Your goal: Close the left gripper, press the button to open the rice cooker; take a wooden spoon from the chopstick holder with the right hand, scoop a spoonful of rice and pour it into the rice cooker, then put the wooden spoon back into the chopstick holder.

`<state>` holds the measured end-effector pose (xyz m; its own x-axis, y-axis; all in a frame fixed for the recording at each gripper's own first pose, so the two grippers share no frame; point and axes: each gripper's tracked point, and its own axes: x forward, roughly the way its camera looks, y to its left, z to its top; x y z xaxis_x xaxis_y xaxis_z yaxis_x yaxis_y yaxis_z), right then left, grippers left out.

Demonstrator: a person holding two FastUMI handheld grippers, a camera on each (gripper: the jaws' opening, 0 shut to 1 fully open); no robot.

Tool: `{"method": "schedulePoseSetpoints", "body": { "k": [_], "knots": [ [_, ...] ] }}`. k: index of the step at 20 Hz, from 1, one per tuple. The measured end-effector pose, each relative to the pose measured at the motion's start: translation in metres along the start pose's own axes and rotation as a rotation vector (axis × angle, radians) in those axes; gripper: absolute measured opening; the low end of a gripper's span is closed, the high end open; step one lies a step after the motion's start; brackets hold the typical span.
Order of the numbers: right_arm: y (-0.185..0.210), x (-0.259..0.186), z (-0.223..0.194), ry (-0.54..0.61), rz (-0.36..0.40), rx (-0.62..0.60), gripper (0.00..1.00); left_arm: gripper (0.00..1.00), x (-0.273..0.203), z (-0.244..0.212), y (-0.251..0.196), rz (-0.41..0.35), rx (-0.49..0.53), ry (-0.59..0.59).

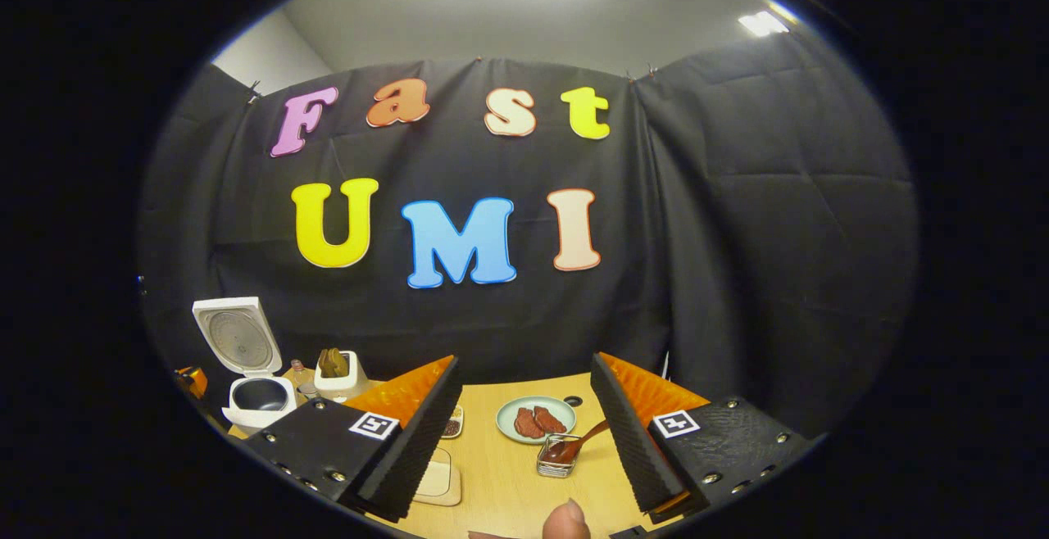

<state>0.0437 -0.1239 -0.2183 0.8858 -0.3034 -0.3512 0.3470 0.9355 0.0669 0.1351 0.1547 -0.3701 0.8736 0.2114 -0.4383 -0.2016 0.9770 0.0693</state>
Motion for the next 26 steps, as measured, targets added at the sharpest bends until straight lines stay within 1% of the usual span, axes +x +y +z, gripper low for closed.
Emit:
{"method": "schedulePoseSetpoints", "body": {
  "k": [1, 3, 5, 7, 9, 13, 15, 17, 19, 21, 23, 25, 26],
  "knots": [
    [-0.011, 0.013, -0.012, 0.021, 0.000, 0.011, 0.97, 0.40, -0.009, 0.006, -0.006, -0.003, -0.009, -0.009],
    [-0.029, 0.036, -0.038, 0.064, 0.014, 0.035, 0.97, 0.52, -0.031, 0.015, -0.013, 0.018, -0.005, -0.034],
    [-0.046, 0.059, -0.064, 0.116, 0.029, 0.059, 0.97, 0.67, -0.051, 0.022, -0.025, 0.060, 0.022, -0.047],
    [-0.064, 0.080, -0.089, 0.153, 0.043, 0.081, 0.97, 0.82, -0.071, 0.027, -0.048, 0.060, 0.020, -0.057],
    [-0.085, 0.103, -0.112, 0.184, 0.047, 0.109, 0.97, 0.86, -0.091, 0.030, -0.071, 0.048, 0.031, -0.057],
    [-0.121, 0.150, -0.157, 0.234, 0.042, 0.168, 0.97, 0.94, -0.130, 0.044, -0.095, 0.086, 0.057, -0.072],
    [-0.131, 0.174, -0.182, 0.268, 0.040, 0.201, 0.97, 0.94, -0.146, 0.044, -0.112, 0.091, 0.051, -0.057],
    [-0.140, 0.193, -0.205, 0.298, 0.027, 0.246, 0.97, 0.94, -0.158, 0.040, -0.127, 0.090, 0.071, -0.025],
    [-0.141, 0.210, -0.223, 0.306, 0.026, 0.301, 0.96, 0.94, -0.166, 0.039, -0.144, 0.082, 0.110, -0.005],
    [-0.133, 0.227, -0.247, 0.351, 0.039, 0.327, 0.96, 0.94, -0.176, 0.040, -0.154, 0.079, 0.142, 0.006],
    [-0.121, 0.234, -0.257, 0.372, 0.067, 0.379, 0.98, 0.94, -0.185, 0.040, -0.164, 0.079, 0.146, 0.018],
    [-0.111, 0.244, -0.264, 0.390, 0.084, 0.399, 0.97, 0.94, -0.192, 0.043, -0.175, 0.068, 0.145, 0.013],
    [-0.103, 0.248, -0.272, 0.409, 0.092, 0.408, 0.89, 0.95, -0.194, 0.040, -0.177, 0.064, 0.155, 0.020]
  ]
}}
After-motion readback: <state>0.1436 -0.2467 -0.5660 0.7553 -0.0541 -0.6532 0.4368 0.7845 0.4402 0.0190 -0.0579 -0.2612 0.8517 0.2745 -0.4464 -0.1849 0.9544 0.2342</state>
